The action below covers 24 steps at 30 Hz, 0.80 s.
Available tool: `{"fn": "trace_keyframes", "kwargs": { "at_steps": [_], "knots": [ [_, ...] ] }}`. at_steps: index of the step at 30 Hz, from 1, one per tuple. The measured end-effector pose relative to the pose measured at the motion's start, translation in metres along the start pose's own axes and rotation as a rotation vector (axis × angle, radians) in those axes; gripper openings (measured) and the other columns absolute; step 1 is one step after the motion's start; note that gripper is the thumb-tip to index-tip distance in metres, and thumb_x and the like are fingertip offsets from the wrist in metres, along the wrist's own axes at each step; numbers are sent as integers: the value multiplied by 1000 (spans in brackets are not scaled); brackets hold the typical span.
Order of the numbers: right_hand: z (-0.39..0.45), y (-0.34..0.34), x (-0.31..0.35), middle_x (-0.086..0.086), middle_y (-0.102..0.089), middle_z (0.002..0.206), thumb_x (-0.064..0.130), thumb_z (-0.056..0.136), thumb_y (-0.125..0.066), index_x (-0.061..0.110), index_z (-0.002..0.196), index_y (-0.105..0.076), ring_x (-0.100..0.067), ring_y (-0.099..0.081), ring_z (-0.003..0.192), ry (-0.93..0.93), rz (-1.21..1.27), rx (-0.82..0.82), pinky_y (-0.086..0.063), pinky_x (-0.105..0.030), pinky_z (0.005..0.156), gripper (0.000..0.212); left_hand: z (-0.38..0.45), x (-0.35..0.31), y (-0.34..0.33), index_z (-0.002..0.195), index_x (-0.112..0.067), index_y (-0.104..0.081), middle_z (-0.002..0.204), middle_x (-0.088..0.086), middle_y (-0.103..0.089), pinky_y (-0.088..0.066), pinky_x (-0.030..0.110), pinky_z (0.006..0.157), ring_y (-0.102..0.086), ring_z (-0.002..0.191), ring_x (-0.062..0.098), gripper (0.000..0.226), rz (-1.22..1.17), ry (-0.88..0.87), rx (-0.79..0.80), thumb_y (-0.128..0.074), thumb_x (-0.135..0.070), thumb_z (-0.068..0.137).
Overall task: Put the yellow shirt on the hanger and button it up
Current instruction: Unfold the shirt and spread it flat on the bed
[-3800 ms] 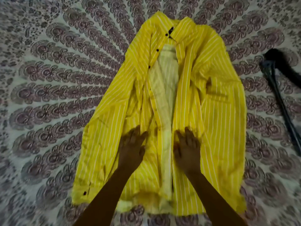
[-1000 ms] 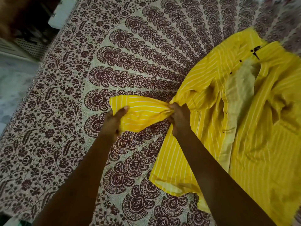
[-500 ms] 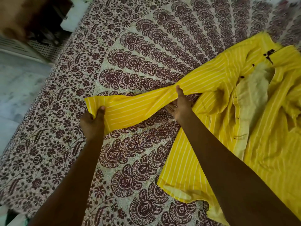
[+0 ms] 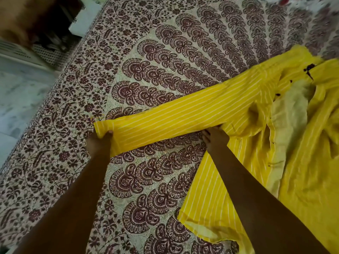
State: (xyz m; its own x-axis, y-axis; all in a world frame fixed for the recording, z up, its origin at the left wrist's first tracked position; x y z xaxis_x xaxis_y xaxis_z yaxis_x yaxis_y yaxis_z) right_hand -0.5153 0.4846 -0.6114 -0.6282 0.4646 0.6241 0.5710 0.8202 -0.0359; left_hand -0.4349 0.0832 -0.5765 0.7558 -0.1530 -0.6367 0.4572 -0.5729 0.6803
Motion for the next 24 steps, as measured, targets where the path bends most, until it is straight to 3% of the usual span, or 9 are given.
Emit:
{"fn": "trace_keyframes", "kwargs": {
  "at_steps": [3,6,9,11,14,18,20,22,24],
  "knots": [
    [4,-6,-5,-8,-58,72,4,92,-53,9,85,-53,-32,-62,88,28,-60,98,-44,-23,54,9,-2,10,-2,118,1,-55,117,24,-60,-49,52,89,-58,107,39,57,21,31,71,-77,-26,73],
    [0,-16,-16,4,-61,54,9,91,-56,15,74,-51,-13,-56,62,-5,-128,202,-38,-20,50,19,-3,11,-6,125,-3,-51,121,20,-58,-49,48,91,-56,110,38,62,91,8,151,-74,-32,76],
    [-9,-28,-31,-3,-62,77,14,93,-55,15,81,-55,-18,-60,78,-66,-178,265,-46,-23,62,12,-3,17,-6,119,0,-56,117,24,-60,-48,50,92,-58,107,39,71,42,37,189,-70,-49,70],
    [-12,-32,-35,-9,-64,96,16,94,-53,10,95,-60,-24,-60,100,-96,-173,240,-51,-31,77,9,-2,19,2,114,4,-60,111,26,-62,-48,42,85,-60,99,36,58,13,55,144,-69,-40,77],
    [-15,-31,-37,-19,-56,128,15,95,-51,0,121,-55,-31,-55,118,-127,-162,192,-44,-38,96,30,-1,23,13,108,1,-61,108,24,-63,-44,36,76,-60,99,36,42,129,49,64,-68,-31,82],
    [-17,-24,-32,-23,-59,118,13,96,-50,7,89,-60,-21,-60,75,-62,-220,225,-51,-36,78,13,-13,14,25,104,-8,-50,113,20,-55,-44,46,85,-54,105,37,41,315,-60,-87,-72,-19,72],
    [-18,-14,-25,-25,-60,114,12,95,-50,0,102,-59,-22,-58,71,16,-266,226,-51,-37,74,17,-31,-4,26,104,-9,-48,116,20,-50,-40,47,88,-49,108,36,40,427,-160,-185,-67,-11,69],
    [-22,5,-13,-24,-63,108,9,95,-51,-5,113,-57,-27,-62,74,129,-330,200,-50,-36,66,25,-55,-22,10,102,-12,-52,115,19,-50,-39,47,88,-48,108,36,35,450,-276,-149,-66,-10,70],
    [-31,25,-1,-15,-66,95,3,92,-52,-2,99,-63,-17,-61,70,277,-353,215,-49,-25,60,14,-81,-29,-13,97,-13,-56,108,17,-54,-43,45,82,-52,102,37,26,429,-385,-71,-65,-13,73]
  ]
}}
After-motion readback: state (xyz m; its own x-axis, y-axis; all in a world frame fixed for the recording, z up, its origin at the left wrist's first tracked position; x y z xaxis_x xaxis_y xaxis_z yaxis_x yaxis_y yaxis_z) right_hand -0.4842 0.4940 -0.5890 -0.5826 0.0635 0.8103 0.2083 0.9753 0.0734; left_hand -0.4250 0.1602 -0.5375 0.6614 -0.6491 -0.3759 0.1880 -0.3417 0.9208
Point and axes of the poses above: each hand's wrist, its own z-axis towards the middle knuckle, its own y-axis out of the back of the hand, x = y × z, the point moved 9 cm from there along z, towards the middle knuckle
